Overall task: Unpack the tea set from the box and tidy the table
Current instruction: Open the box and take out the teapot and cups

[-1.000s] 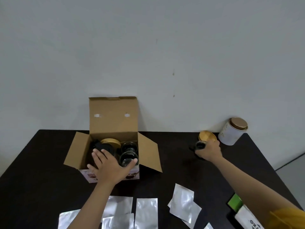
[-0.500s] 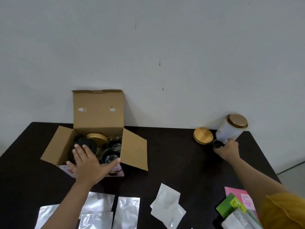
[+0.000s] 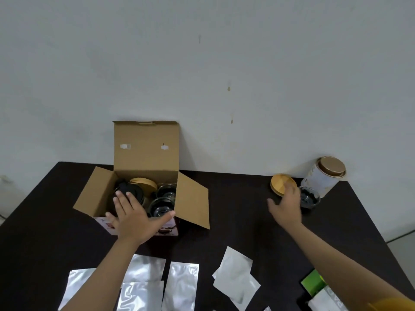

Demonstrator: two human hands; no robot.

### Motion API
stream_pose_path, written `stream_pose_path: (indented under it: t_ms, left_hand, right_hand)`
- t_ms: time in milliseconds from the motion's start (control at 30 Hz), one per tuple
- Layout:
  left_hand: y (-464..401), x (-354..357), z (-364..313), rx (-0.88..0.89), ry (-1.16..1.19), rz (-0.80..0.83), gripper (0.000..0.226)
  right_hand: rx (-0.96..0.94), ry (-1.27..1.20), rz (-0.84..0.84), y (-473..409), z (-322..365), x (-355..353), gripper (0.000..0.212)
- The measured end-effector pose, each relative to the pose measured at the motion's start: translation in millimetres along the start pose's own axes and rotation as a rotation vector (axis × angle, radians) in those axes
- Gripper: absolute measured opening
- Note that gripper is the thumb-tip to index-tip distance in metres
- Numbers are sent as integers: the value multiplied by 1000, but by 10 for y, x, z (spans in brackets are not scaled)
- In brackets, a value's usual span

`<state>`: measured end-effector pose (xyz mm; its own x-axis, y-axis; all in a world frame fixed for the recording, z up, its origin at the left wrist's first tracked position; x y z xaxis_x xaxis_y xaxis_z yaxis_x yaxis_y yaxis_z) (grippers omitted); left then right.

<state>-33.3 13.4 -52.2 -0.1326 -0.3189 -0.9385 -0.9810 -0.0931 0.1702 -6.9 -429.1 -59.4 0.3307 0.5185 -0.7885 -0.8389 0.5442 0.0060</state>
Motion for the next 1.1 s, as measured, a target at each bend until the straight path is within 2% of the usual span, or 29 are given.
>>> stream_pose_path:
  t_ms: [133, 300, 367, 467, 567, 667, 767, 867, 1000, 1100]
  left_hand:
    - [20, -19, -12, 7, 36, 30, 153]
    - [22, -26, 3, 20, 80, 79, 155]
    - [24, -19, 12, 17, 93, 95, 156]
    - [41, -8, 19, 31, 92, 102, 157]
    - [54, 1, 33, 37, 92, 101, 157]
    - [54, -5, 50, 16, 93, 96, 156]
    - [51, -13, 54, 14, 80, 75, 156]
    - [47, -16, 64, 19, 88, 48, 156]
    - [46, -22, 55, 37, 105, 32, 155]
    - [51, -23, 53, 45, 120, 30, 156]
  right_hand:
    - [-252, -135, 174, 549, 937, 380, 53]
    - [-386, -240, 404, 1065, 2065, 743, 36]
    - [-392, -128, 574, 1224, 2409, 980, 35]
    - [-433, 354, 701, 1417, 2669, 1343, 37]
    - [-411, 793, 733, 1546, 2733, 1529, 54]
    - [-373, 964, 721, 1626, 2775, 1553, 73]
    - [-326, 998, 716, 1683, 2785, 1496, 76]
    - [-326, 1011, 673, 1722, 2808, 1430, 61]
    - [-400, 967, 609, 1734, 2853, 1419, 45]
    - [-483, 905, 505, 1649, 2989, 1445, 51]
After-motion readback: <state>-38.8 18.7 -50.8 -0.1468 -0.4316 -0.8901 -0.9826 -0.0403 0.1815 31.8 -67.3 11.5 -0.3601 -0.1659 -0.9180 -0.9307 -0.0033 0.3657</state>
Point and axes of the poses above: each hand's wrist, its own y-axis away from the middle knuckle, its own x-axis out of the palm, z = x × y, the point moved 8 cm from there along -y, towards the middle knuckle, and after that the axes turned 12 degrees about x, right-handed, at the moved point
